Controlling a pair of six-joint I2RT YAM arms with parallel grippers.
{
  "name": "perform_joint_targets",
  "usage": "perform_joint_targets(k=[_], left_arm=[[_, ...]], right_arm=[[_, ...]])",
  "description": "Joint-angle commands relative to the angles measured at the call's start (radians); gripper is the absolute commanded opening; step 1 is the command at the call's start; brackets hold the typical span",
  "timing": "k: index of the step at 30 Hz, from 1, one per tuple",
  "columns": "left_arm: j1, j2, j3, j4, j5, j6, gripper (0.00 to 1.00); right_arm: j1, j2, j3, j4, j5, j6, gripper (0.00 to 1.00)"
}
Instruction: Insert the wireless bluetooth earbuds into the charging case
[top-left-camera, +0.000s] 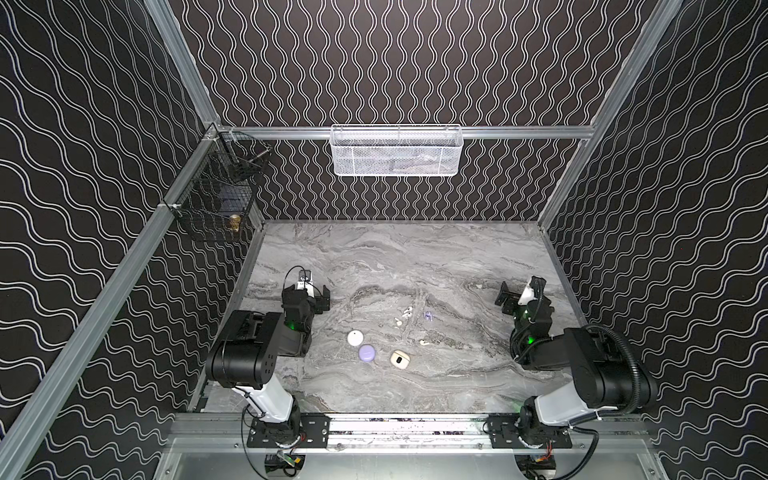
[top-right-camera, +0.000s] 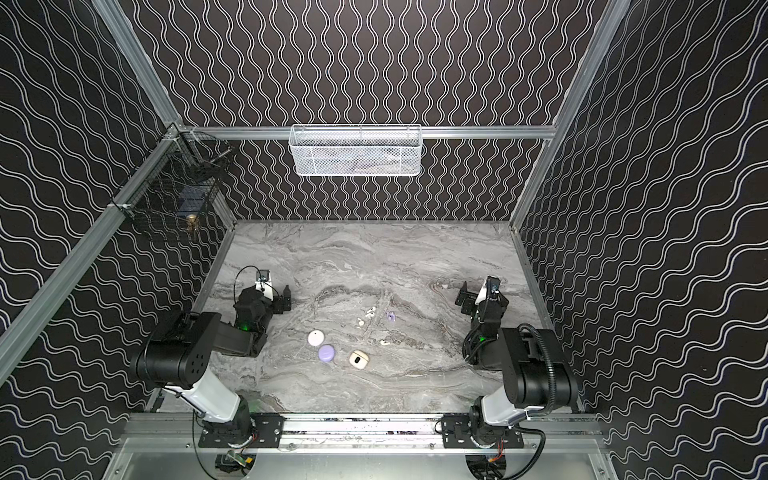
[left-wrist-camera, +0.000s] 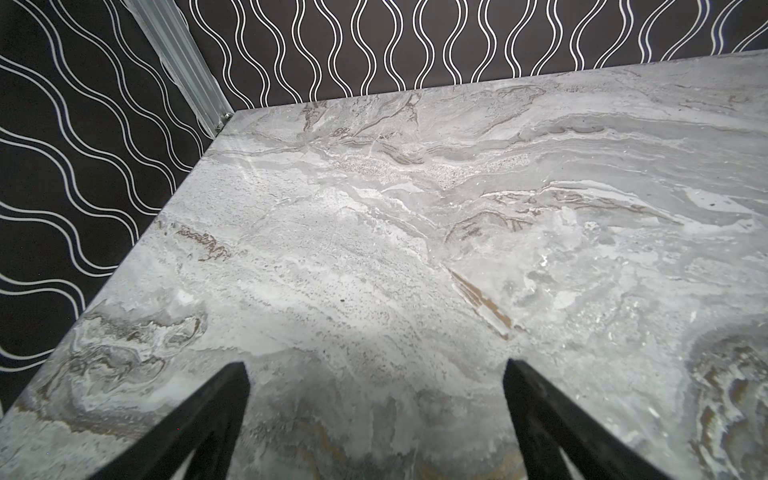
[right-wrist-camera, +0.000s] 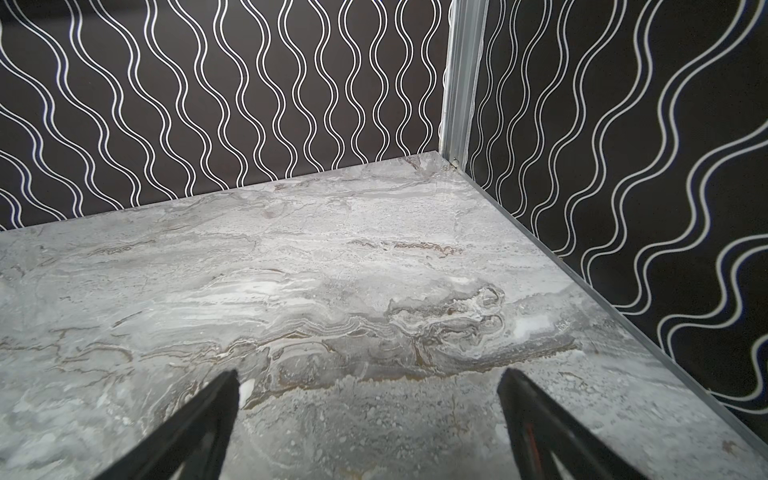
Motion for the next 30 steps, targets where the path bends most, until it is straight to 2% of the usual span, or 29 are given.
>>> perform_joint_targets(k=[1, 3, 4, 5, 6, 7, 8, 10, 11, 12, 13, 14, 15, 16, 17, 19, 22, 26, 28, 30], left_arm=[[-0.009, -0.013, -0.020, 0.057, 0.012, 0.031, 0.99], [-0.027, -0.077, -0.036, 0.040, -0.053, 0.032, 0.99], [-0.033, -0.130, -0.025, -0.024, -0.092, 0.025, 0.99], [-0.038, -0.180, -0.010, -0.096, -0.115, 0.019, 0.99], [-0.043, -0.240, 0.011, -0.183, -0.138, 0.011, 0.99], [-0.048, -0.301, 0.038, -0.274, -0.171, -0.036, 0.99], [-0.048, -0.358, 0.063, -0.357, -0.195, -0.120, 0.99], [-0.048, -0.495, 0.150, -0.637, -0.154, -0.322, 0.99], [-0.048, -0.542, 0.199, -0.782, -0.105, -0.372, 0.99], [-0.049, -0.582, 0.252, -0.914, -0.046, -0.385, 0.99], [-0.050, -0.615, 0.274, -0.996, -0.025, -0.415, 0.99], [-0.050, -0.640, 0.278, -1.060, -0.045, -0.476, 0.99], [-0.050, -0.672, 0.272, -1.136, -0.095, -0.555, 0.99], [-0.047, -0.704, 0.262, -1.219, -0.127, -0.596, 0.99], [-0.045, -0.735, 0.236, -1.240, -0.113, -0.590, 0.99], [-0.039, -0.795, 0.192, -1.278, -0.004, -0.552, 0.99], [-0.039, -0.817, 0.160, -1.311, 0.168, -0.530, 0.99], [-0.039, -0.824, 0.181, -1.396, 0.191, -0.511, 0.99], [-0.039, -0.871, 0.154, -1.362, 0.271, -0.504, 0.99], [-0.039, -0.895, 0.141, -1.365, 0.323, -0.530, 0.99]], right_arm=[[0.002, -0.079, -0.005, 0.011, 0.044, 0.006, 1.00], [0.008, -0.202, 0.026, -0.165, 0.093, 0.032, 1.00], [0.006, -0.264, 0.047, -0.256, 0.113, 0.057, 1.00], [0.006, -0.305, 0.066, -0.324, 0.142, 0.119, 1.00], [0.006, -0.346, 0.099, -0.395, 0.235, 0.228, 1.00], [0.006, -0.389, 0.160, -0.584, 0.304, 0.386, 1.00], [0.006, -0.416, 0.210, -0.771, 0.318, 0.457, 1.00], [0.004, -0.446, 0.280, -0.944, 0.323, 0.461, 1.00], [0.003, -0.460, 0.292, -0.995, 0.319, 0.500, 1.00], [-0.004, -0.490, 0.298, -1.047, 0.209, 0.506, 1.00], [-0.008, -0.530, 0.282, -1.003, 0.020, 0.452, 1.00], [-0.006, -0.563, 0.271, -0.966, -0.116, 0.425, 1.00], [0.019, -0.591, 0.273, -0.974, -0.193, 0.444, 1.00], [0.069, -0.605, 0.274, -0.971, -0.209, 0.464, 1.00], [0.128, -0.607, 0.280, -0.973, -0.220, 0.452, 0.99], [0.310, -0.593, 0.299, -0.993, -0.169, 0.394, 0.99], [0.533, -0.546, 0.316, -1.053, -0.115, 0.393, 0.99], [0.748, -0.462, 0.335, -1.137, -0.039, 0.392, 0.97], [0.865, -0.407, 0.355, -1.183, 0.024, 0.379, 0.98], [0.934, -0.337, 0.389, -1.228, 0.036, 0.378, 0.97]])
